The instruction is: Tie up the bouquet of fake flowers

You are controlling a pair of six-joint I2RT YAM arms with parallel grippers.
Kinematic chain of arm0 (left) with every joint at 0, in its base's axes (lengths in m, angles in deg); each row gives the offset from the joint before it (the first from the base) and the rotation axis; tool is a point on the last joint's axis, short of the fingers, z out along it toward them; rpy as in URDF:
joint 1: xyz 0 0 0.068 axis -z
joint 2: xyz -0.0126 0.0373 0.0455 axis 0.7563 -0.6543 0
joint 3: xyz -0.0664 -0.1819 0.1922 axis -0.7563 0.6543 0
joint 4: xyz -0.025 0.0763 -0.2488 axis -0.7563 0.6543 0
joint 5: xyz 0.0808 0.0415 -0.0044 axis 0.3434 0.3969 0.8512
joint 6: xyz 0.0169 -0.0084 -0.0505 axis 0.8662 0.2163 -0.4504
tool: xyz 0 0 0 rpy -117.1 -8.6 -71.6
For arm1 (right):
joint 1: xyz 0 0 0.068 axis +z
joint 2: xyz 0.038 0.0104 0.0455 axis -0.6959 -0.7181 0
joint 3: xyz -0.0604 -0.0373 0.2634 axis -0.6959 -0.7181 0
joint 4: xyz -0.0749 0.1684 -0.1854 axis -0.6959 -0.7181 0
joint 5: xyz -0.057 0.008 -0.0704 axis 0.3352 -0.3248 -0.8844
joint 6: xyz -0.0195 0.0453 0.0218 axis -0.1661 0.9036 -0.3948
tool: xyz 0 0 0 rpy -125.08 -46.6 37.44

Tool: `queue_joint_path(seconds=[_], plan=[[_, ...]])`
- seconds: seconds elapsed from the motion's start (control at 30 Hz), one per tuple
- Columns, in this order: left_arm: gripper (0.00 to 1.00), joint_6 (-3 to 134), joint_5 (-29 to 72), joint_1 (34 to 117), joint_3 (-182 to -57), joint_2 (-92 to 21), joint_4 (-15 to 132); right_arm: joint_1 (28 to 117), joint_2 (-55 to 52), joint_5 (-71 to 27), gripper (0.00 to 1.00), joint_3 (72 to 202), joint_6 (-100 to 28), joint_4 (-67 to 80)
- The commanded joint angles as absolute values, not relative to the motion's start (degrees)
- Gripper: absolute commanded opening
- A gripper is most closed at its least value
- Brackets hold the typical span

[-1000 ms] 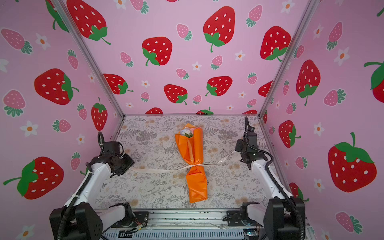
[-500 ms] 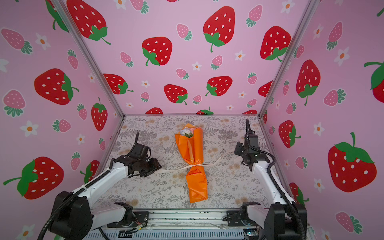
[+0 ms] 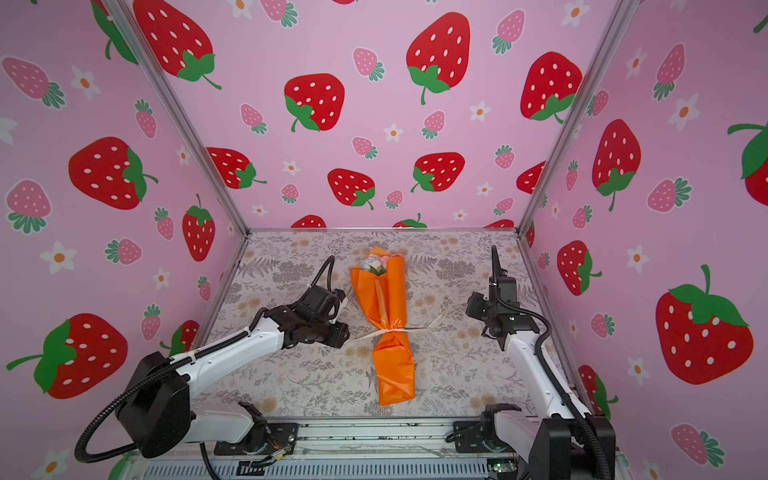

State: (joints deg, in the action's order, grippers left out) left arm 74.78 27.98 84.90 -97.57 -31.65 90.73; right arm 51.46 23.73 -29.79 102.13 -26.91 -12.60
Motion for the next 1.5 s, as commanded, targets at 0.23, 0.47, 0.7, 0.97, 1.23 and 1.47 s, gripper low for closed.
queue_joint_path(seconds=[0.23,0.47,0.7,0.97,1.23,1.47], plan=[[0.56,103.31,33.7,84.99,-97.93,-37.98,92.13,51.06,23.73,-29.13,0.51,101.21,-25.97,-12.08],[0.55,104.48,28.56,85.15,-97.43,-40.83,87.69,51.04,22.99,-28.32,0.51,100.44,-25.68,-11.21],[0.55,105.04,29.04,86.34,-97.32,-44.15,86.24,51.04,22.09,-27.62,0.51,99.6,-25.26,-9.97],[0.51,104.77,32.36,87.87,-96.6,-46.47,84.84,51.05,21.41,-26.96,0.51,98.9,-24.98,-9.34],[0.19,105.7,35.8,88.44,-95.31,-44.57,83.71,51.09,22.2,-26.88,0.51,98.48,-24.81,-9.42],[0.0,105.04,33.56,89.04,-96.23,-39.34,85.48,51.06,23.21,-26.02,0.51,98.11,-24.36,-9.44]])
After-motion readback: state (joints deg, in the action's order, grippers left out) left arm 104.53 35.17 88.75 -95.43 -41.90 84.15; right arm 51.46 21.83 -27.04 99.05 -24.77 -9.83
